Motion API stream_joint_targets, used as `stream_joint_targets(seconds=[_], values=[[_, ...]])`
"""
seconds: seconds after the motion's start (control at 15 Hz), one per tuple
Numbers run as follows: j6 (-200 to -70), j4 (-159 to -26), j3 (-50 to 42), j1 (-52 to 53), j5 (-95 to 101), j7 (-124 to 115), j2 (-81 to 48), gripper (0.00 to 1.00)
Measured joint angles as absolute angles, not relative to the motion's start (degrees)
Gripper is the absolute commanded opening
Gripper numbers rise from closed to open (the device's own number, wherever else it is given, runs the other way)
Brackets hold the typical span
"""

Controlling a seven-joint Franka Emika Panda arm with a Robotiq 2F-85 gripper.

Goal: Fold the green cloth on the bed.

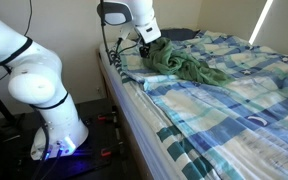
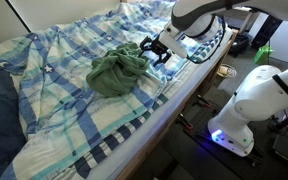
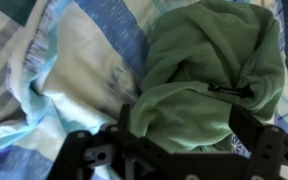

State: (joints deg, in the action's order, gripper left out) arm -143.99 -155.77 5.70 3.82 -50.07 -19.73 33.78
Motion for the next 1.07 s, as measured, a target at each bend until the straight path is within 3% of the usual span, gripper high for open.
stream_joint_targets(seconds=[0.47, 1.07], values=[[-144.2, -159.17, 5.55, 3.55, -52.47, -21.78, 33.74, 1.0], [-152.53, -159.07, 3.52, 4.32, -65.27, -9.71, 24.35, 1.0]])
